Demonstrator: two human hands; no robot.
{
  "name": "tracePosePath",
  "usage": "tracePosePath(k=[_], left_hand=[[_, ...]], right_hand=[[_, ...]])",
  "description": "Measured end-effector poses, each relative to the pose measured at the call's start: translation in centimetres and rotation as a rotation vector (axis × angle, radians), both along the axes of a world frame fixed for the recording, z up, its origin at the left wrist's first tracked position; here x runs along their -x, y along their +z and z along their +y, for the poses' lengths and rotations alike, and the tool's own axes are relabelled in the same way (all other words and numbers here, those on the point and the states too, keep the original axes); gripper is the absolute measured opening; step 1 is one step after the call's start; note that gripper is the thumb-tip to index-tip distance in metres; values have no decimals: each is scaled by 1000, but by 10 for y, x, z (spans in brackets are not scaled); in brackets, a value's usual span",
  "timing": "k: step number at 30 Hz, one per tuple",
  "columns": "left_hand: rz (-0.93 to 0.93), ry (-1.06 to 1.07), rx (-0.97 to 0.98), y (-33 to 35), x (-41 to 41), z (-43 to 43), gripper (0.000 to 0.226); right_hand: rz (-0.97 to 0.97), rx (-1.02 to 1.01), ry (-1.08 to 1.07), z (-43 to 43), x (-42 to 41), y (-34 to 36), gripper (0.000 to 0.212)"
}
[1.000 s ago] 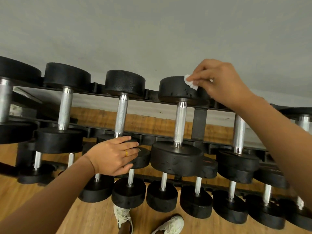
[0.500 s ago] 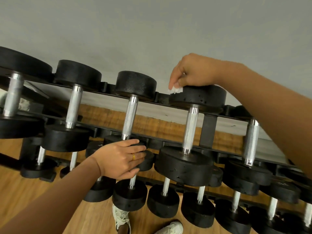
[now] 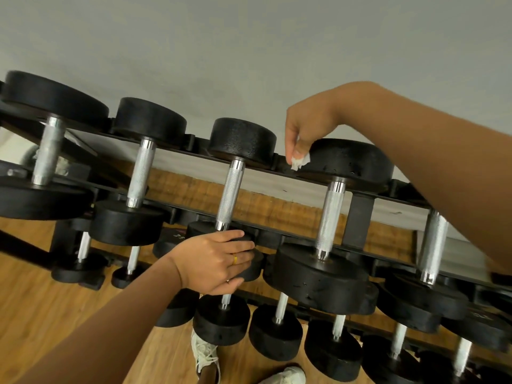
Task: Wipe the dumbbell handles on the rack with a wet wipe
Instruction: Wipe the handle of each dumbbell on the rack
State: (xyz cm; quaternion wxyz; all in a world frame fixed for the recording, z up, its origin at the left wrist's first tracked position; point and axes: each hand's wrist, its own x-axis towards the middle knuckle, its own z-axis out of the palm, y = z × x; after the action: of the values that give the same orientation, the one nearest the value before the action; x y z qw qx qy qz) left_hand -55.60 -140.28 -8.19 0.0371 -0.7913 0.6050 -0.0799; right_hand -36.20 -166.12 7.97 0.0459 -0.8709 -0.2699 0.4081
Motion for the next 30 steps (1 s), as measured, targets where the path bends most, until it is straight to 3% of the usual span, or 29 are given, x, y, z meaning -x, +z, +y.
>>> tracePosePath(k=[8,13,19,23,27,30], left_hand=[[-4,-3,17,-2,-1,1,50],[14,-4,-2,1,0,1,46],[19,-19,25,0,-1,1,47],[6,-25,19,1,-3,0,44],[10,-25,-32,6,-2,-4,39],[22,-7,-52,7,-1,-5,38]], right_hand=[[71,-123,-96,-46,19,24,20],[-47,-100,9,-15,18,2,17],[-159,-344,-141,-79,49,16,23],[-194,-575,-353,-110,77,11,19],[-421,-595,-209,-92,81,-13,19],[-615,-711,-361,-106,104,-34,20]])
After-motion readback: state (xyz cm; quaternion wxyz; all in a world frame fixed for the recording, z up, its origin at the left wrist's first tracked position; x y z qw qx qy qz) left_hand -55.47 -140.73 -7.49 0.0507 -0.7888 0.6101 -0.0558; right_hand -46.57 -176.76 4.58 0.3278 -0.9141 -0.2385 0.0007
